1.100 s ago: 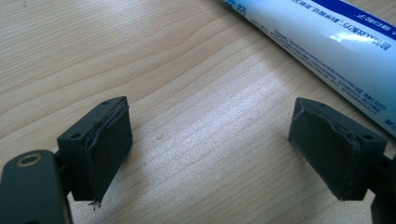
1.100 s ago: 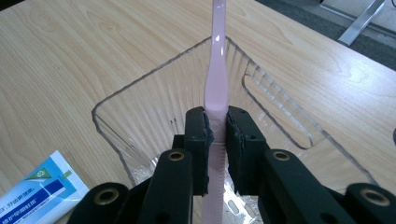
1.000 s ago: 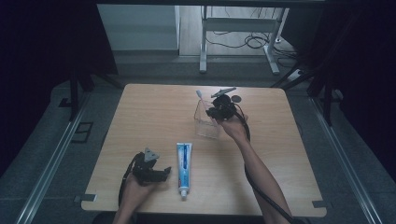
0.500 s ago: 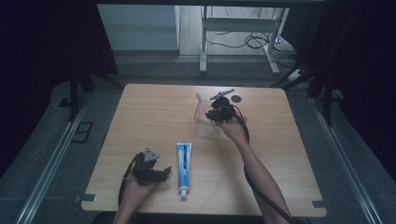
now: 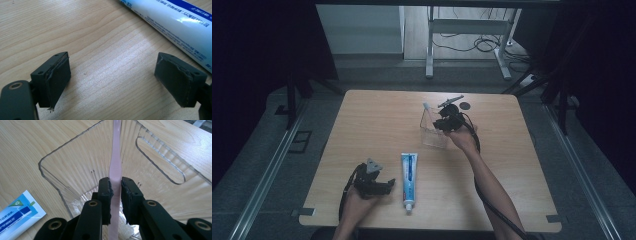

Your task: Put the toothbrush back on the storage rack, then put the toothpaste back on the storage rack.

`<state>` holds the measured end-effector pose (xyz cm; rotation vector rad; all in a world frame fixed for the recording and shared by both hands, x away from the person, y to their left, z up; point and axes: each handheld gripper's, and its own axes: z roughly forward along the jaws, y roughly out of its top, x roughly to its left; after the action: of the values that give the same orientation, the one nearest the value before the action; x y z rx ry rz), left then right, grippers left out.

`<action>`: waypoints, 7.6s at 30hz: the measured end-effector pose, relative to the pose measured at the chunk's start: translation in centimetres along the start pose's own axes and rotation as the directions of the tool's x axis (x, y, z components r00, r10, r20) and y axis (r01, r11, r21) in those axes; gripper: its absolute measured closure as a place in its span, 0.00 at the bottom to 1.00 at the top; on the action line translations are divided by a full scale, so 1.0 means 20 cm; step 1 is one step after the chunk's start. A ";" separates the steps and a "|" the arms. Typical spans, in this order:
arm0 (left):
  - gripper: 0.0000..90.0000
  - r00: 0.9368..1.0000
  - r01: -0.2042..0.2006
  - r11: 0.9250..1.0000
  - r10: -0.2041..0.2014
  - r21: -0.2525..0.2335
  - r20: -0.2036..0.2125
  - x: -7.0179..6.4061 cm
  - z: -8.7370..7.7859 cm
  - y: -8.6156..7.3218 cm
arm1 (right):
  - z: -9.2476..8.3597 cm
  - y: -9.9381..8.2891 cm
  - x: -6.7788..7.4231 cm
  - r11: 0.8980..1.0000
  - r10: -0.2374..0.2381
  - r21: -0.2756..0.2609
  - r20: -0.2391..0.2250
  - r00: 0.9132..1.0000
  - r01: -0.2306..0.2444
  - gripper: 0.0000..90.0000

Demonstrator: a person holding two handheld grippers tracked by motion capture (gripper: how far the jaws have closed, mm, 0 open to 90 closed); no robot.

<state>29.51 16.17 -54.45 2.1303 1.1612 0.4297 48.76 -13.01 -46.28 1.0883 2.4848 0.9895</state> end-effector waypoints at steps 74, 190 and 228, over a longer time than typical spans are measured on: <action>0.15 1.000 -0.002 1.000 0.002 0.000 -0.001 0.00 0.00 0.00 | -0.49 -0.32 0.14 0.985 -0.162 -0.070 -0.049 0.986 0.158 0.00; 0.96 0.929 -0.198 0.980 0.178 0.031 0.323 -0.44 -0.02 0.19 | -0.42 -1.00 0.13 0.997 0.033 -0.066 0.009 0.999 -0.032 0.02; 0.82 0.953 -0.180 0.981 0.154 0.079 0.260 -0.27 -0.07 0.17 | -0.44 -1.01 0.11 0.997 0.039 -0.067 0.019 0.999 -0.038 0.04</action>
<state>27.91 10.93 -50.99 2.3033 0.8785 0.1673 32.10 -25.55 -53.35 1.1242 2.4058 1.0587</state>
